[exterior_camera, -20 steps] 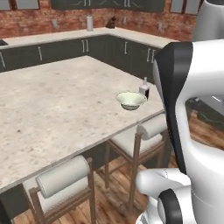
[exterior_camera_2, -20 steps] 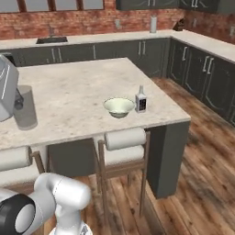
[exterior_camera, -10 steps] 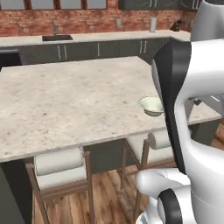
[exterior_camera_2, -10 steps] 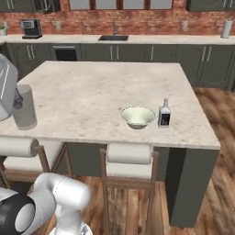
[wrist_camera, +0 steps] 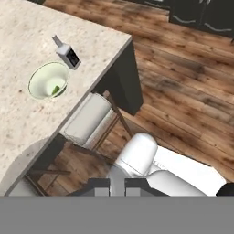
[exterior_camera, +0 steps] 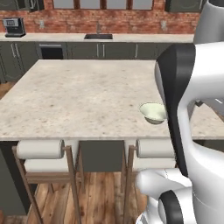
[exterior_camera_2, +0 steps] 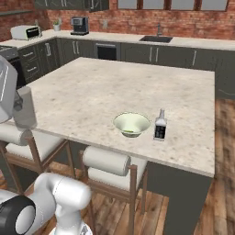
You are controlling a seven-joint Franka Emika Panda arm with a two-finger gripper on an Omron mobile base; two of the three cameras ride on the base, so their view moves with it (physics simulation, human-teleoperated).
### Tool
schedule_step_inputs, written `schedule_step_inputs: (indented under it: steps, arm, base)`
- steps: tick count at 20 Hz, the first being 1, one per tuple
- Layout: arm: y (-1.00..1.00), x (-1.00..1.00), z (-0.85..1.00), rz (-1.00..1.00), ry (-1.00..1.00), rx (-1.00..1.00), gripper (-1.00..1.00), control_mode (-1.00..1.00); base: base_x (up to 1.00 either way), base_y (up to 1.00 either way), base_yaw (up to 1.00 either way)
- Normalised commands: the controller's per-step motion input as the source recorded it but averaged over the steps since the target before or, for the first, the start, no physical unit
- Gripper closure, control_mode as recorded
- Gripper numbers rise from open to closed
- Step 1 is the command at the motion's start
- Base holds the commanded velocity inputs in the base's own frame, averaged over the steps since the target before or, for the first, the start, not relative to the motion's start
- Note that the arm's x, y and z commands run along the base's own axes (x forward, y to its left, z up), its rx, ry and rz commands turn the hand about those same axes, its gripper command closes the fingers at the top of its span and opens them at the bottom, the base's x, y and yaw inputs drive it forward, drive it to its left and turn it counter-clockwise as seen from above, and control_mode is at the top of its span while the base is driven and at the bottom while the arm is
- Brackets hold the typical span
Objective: There is a bowl on the dining counter. Grab a lemon wedge from the fridge and place it in the bowl. Then get the liquor bottle and glass cup from the cabinet and place them next to the bowl.
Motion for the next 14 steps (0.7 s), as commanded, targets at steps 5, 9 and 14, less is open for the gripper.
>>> schedule_step_inputs:
  steps: [5,9,14]
  arm:
    - [0.00,0.00,0.00,0.00,0.00,0.00,1.00,1.00]
    - [0.00,0.00,0.00,0.00,0.00,0.00,1.00,1.00]
    - [0.04,0.24,-0.15,-0.04,0.05,-0.01,1.00,-1.00]
  base:
    - [0.92,-0.26,0.12]
    - [0.92,-0.04,0.00]
    - [0.11,0.00,0.00]
